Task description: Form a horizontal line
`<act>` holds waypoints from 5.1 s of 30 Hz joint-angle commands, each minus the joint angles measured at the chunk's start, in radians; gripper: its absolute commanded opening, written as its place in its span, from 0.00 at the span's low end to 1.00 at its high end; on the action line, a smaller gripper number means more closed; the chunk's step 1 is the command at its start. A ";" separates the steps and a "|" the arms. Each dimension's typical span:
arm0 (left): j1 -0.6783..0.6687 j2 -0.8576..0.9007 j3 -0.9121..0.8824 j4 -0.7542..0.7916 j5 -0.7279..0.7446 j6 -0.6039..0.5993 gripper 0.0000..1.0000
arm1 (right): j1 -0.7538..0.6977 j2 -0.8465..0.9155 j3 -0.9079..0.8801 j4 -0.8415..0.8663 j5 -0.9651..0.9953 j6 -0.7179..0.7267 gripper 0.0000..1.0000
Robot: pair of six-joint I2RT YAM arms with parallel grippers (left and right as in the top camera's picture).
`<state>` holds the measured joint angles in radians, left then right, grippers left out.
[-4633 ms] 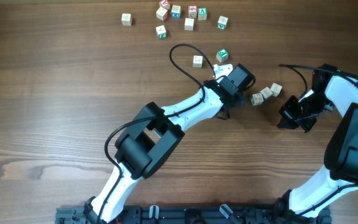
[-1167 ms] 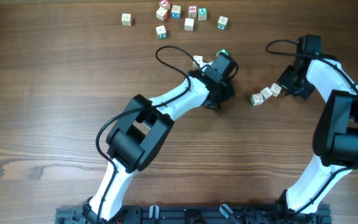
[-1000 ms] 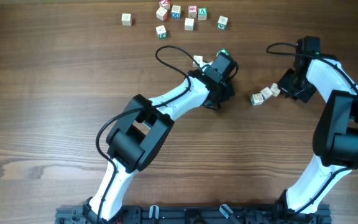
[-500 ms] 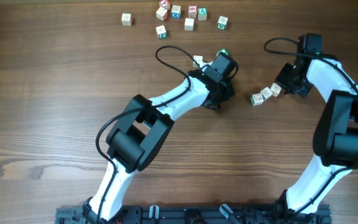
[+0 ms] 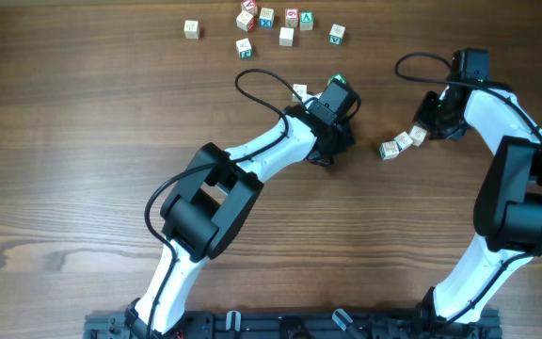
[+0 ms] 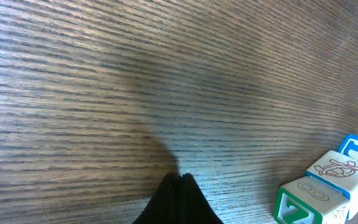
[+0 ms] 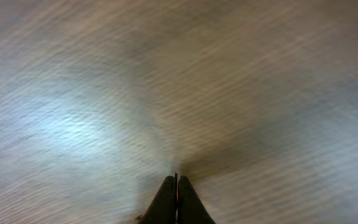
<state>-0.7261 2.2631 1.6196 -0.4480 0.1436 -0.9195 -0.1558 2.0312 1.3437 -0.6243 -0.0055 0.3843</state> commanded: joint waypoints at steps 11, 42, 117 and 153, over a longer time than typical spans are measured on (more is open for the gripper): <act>0.013 0.024 -0.034 -0.028 -0.048 -0.005 0.04 | -0.005 0.002 0.014 -0.134 -0.013 0.114 0.04; 0.013 0.024 -0.034 -0.029 -0.051 -0.005 0.04 | -0.020 0.000 0.014 0.095 -0.097 0.014 0.04; 0.013 0.024 -0.034 -0.070 -0.111 -0.080 0.04 | -0.031 -0.004 -0.009 0.017 -0.409 -0.123 0.04; 0.013 0.024 -0.034 -0.070 -0.118 -0.080 0.04 | -0.117 -0.004 0.025 -0.088 -0.232 0.062 0.04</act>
<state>-0.7261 2.2532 1.6199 -0.4904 0.0875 -0.9867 -0.2771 2.0312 1.3518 -0.6964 -0.2462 0.4450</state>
